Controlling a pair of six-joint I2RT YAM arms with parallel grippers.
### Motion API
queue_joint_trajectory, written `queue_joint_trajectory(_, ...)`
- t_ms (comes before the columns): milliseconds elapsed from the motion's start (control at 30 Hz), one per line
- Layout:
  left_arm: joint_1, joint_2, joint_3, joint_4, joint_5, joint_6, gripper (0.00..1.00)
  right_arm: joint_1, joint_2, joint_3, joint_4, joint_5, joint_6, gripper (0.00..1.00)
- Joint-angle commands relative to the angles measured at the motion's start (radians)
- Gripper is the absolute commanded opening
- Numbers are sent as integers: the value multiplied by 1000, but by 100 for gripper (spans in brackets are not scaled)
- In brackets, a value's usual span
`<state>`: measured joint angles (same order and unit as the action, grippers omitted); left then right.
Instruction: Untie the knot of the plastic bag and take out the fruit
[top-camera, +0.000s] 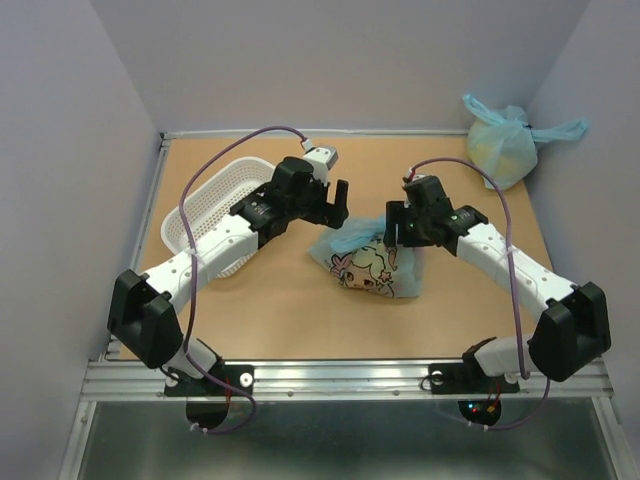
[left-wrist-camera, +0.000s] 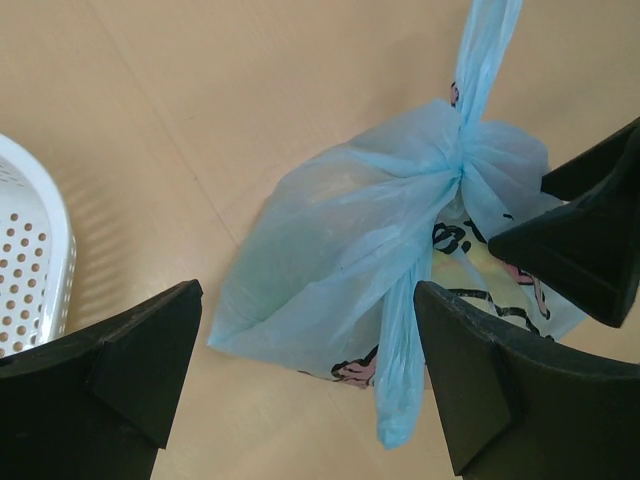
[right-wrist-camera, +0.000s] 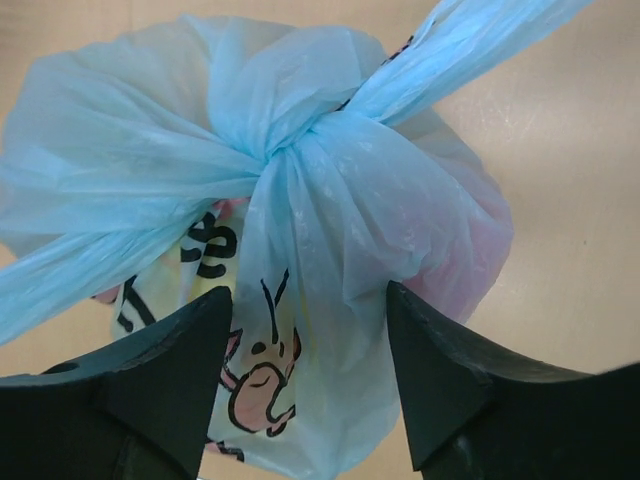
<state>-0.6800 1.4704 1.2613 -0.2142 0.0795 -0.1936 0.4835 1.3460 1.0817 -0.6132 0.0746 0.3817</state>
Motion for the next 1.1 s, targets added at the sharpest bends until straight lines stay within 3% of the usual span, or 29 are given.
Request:
queue_joint_trajectory(0,-15,-53,-22,30,11,49,99,38,10,18,79,161,16,61)
queue_joint_trajectory(67,-16,-55,-30,35,14,60,99,56,13,-6,87,180,22,46)
queue_joint_trajectory(100,-23,-50,-28,33,20,80,99,63,13,-15,95,197,23,26)
queue_joint_trajectory(200,-38,-33,-19,41,37,117,99,84,-8,-42,104,218,17,0)
queue_joint_trajectory(467,-107,48,47,68,75,247,99,101,-175,-112,190,159,-72,0)
queue_joint_trajectory(633,-122,154,107,68,137,249,98,101,-243,-170,228,84,-115,0)
queue_joint_trajectory(933,-131,269,193,65,293,217,74,101,-326,-244,280,62,-125,0)
queue_joint_trajectory(1067,-131,292,197,36,322,232,49,101,-334,-255,291,70,-121,0)
